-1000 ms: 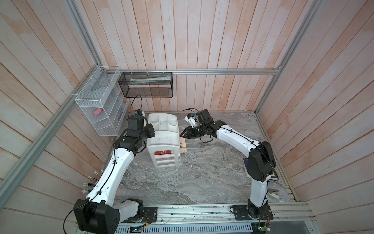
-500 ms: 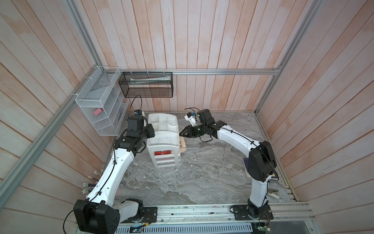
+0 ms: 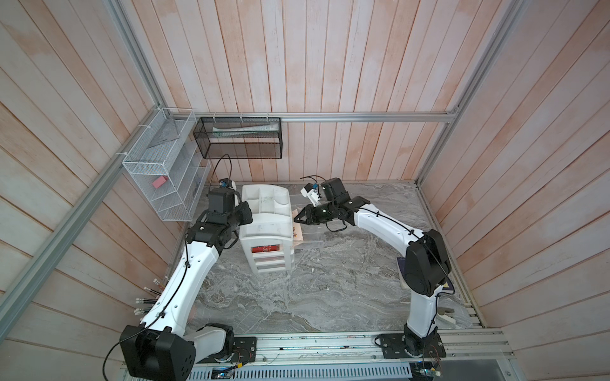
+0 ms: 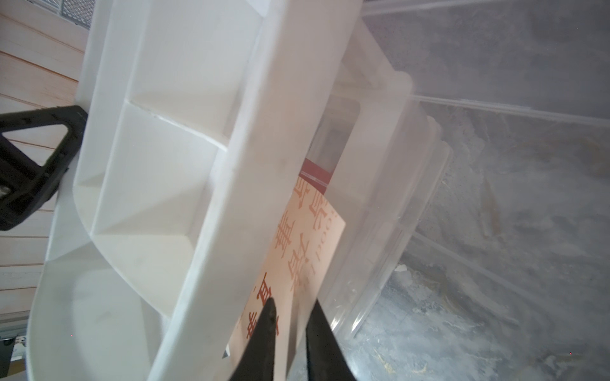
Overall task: Take the postcards out of the drawer
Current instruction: Pick up the postcard from the drawer.
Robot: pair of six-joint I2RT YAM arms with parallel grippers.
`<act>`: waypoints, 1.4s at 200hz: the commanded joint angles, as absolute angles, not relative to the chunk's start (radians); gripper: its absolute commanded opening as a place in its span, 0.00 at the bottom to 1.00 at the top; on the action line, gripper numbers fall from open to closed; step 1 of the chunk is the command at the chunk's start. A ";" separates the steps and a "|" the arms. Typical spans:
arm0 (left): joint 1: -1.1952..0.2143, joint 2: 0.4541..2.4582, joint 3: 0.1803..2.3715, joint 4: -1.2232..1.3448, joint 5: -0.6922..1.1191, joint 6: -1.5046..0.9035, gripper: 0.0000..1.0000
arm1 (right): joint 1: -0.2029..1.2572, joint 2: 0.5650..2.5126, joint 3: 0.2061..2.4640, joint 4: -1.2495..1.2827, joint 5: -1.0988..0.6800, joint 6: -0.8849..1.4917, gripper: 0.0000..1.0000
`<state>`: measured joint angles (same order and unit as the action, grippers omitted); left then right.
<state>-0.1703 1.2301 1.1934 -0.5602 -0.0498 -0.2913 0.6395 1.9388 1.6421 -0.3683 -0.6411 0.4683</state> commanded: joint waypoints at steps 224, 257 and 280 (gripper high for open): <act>-0.172 1.204 1.296 -0.583 -0.081 -0.156 0.14 | 0.604 1.893 1.668 -0.390 -0.581 0.465 0.00; -0.171 1.216 1.296 -0.588 -0.084 -0.161 0.17 | 0.596 1.876 1.658 -0.383 -0.576 0.465 0.00; -0.171 1.227 1.295 -0.587 -0.084 -0.165 0.15 | 0.583 1.857 1.654 -0.376 -0.574 0.466 0.00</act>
